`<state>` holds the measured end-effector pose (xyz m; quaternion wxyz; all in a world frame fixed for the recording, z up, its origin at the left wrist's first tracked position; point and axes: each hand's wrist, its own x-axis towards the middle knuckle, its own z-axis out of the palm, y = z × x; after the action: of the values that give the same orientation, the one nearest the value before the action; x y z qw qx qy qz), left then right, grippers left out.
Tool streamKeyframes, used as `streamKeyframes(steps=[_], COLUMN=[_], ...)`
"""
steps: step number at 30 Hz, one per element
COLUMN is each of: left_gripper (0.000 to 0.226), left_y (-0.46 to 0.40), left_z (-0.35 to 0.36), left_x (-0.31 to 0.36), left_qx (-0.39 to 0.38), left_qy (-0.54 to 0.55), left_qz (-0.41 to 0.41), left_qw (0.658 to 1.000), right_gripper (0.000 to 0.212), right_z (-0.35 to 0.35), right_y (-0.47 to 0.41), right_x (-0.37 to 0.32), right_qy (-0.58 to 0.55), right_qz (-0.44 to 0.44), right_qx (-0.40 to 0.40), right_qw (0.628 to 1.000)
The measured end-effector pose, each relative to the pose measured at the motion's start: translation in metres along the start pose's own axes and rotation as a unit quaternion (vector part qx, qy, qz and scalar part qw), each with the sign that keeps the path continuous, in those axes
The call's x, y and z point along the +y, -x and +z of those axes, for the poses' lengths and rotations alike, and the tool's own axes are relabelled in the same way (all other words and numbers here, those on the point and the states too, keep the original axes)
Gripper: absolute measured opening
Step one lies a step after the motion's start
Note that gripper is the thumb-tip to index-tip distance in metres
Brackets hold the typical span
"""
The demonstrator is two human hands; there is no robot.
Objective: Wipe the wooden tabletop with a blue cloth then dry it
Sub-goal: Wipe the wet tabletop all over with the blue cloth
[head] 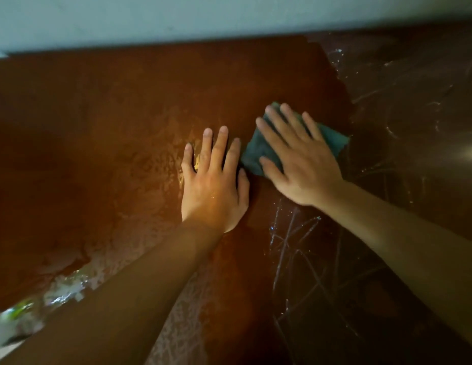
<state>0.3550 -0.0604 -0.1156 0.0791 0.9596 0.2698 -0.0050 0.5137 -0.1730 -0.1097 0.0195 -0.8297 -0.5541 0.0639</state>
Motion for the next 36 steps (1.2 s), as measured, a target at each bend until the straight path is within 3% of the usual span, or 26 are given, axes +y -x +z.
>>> streamKeyframes(steps=[5, 14, 18, 22, 31, 36], left_gripper=[0.057, 0.058, 0.059, 0.057, 0.057, 0.057], left_y=[0.0, 0.0, 0.0, -0.001, -0.001, -0.002], left_z=[0.003, 0.003, 0.003, 0.005, 0.007, 0.007], left_x=[0.0, -0.001, -0.001, -0.001, -0.003, -0.002], left_qx=[0.017, 0.021, 0.021, 0.026, 0.037, 0.043], left_qy=[0.008, 0.012, 0.013, 0.017, 0.018, 0.015], left_qz=[0.0, 0.001, 0.009, 0.0, 0.002, 0.006], left_qw=[1.0, 1.0, 1.0, 1.0, 0.999, 0.999], right_gripper=[0.068, 0.064, 0.066, 0.066, 0.064, 0.068], right_z=[-0.008, 0.008, 0.004, 0.003, 0.015, 0.01], right_y=[-0.053, 0.047, 0.025, 0.005, 0.073, 0.057], right_x=[0.013, -0.03, -0.011, -0.001, -0.049, -0.038], right_qy=[0.001, -0.006, 0.001, 0.02, -0.018, 0.013], right_qz=[0.062, 0.033, 0.012, 0.046, 0.085, 0.06], right_qx=[0.008, 0.029, 0.02, 0.026, 0.046, 0.024], right_qw=[0.998, 0.999, 1.0, 0.998, 0.995, 0.998])
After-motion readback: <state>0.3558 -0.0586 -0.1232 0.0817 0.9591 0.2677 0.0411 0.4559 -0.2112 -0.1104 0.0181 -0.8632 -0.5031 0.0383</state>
